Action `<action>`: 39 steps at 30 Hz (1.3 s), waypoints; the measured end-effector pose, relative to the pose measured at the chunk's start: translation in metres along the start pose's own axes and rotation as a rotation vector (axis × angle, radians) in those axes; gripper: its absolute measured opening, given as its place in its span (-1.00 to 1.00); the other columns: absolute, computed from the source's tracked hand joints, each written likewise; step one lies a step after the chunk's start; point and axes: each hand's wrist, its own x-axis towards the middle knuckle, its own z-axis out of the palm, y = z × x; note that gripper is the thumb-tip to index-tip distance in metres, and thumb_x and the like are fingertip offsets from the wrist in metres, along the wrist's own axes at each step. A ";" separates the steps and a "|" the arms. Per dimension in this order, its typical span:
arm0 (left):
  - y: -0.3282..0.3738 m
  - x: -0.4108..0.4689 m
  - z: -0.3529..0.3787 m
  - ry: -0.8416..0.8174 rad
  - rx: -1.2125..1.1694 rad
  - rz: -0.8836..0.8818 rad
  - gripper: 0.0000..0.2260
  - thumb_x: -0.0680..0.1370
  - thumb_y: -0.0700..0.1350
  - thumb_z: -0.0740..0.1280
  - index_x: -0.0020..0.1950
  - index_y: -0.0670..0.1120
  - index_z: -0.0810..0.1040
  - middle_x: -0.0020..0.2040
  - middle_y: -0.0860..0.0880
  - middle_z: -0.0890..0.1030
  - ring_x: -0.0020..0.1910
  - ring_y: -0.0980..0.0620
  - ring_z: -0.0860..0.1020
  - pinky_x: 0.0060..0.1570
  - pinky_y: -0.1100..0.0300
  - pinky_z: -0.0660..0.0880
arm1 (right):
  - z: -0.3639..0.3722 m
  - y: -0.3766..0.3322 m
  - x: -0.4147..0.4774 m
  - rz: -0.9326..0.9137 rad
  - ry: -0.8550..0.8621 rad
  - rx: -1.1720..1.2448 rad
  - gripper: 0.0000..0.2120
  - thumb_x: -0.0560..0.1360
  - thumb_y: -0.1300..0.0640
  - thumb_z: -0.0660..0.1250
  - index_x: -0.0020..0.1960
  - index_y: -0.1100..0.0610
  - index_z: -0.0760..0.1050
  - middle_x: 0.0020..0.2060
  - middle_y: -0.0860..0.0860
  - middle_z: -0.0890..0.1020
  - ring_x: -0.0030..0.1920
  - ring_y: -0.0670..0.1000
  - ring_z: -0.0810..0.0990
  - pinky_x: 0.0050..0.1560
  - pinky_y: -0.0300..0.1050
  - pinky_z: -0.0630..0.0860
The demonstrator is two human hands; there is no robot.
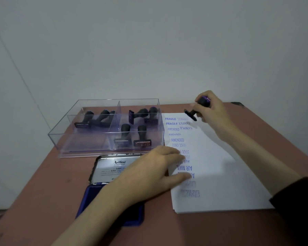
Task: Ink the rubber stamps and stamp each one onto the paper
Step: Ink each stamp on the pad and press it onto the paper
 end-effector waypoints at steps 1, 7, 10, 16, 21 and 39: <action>-0.002 -0.003 -0.004 0.049 -0.014 0.005 -0.53 0.51 0.26 0.16 0.28 0.02 0.49 0.25 0.13 0.48 0.23 0.21 0.35 0.24 0.29 0.31 | 0.000 -0.005 -0.006 0.018 -0.006 0.045 -0.84 0.47 0.24 0.35 -0.16 0.10 0.37 -0.33 -0.02 0.44 -0.40 -0.10 0.42 -0.35 -0.26 0.31; -0.039 -0.045 -0.032 0.323 0.026 -0.198 -0.64 0.46 0.19 0.13 -0.07 0.02 0.62 -0.16 0.15 0.55 -0.15 0.21 0.49 -0.11 0.25 0.45 | 0.014 -0.037 -0.065 0.059 -0.123 0.182 -0.93 0.50 0.22 0.33 -0.05 0.17 0.44 -0.39 -0.06 0.50 -0.45 -0.16 0.44 -0.44 -0.36 0.34; -0.058 -0.064 -0.040 0.375 0.111 -0.341 -0.74 0.45 0.07 0.21 -0.12 -0.03 0.62 -0.21 0.10 0.55 -0.23 0.14 0.50 -0.20 0.16 0.49 | 0.033 -0.051 -0.098 -0.006 -0.266 0.172 -0.94 0.49 0.25 0.34 -0.06 0.15 0.47 -0.35 -0.06 0.51 -0.43 -0.18 0.47 -0.40 -0.39 0.37; -0.074 -0.081 -0.030 0.420 0.135 -0.448 -0.75 0.42 0.04 0.24 -0.06 -0.02 0.64 -0.19 0.05 0.53 -0.11 -0.04 0.51 -0.16 0.12 0.42 | 0.082 -0.056 -0.138 -0.247 -0.438 -0.152 -0.88 0.47 0.07 0.39 -0.06 0.04 0.46 -0.41 -0.10 0.46 -0.44 -0.15 0.38 -0.37 -0.37 0.31; -0.077 -0.083 -0.027 0.404 0.128 -0.435 -0.79 0.47 -0.04 0.29 0.04 -0.05 0.62 -0.09 0.00 0.53 -0.02 -0.05 0.47 -0.09 0.10 0.41 | 0.098 -0.063 -0.147 -0.402 -0.528 -0.285 -0.85 0.48 0.05 0.38 -0.11 -0.01 0.39 -0.49 -0.10 0.43 -0.49 -0.08 0.36 -0.45 -0.33 0.23; -0.079 -0.084 -0.027 0.405 0.135 -0.402 -0.78 0.48 -0.15 0.31 0.11 -0.06 0.61 -0.03 -0.02 0.51 -0.01 -0.05 0.44 -0.05 0.19 0.33 | 0.113 -0.059 -0.146 -0.523 -0.617 -0.462 -0.85 0.47 0.13 0.33 -0.10 0.07 0.34 -0.50 -0.13 0.37 -0.45 -0.16 0.40 -0.41 -0.37 0.28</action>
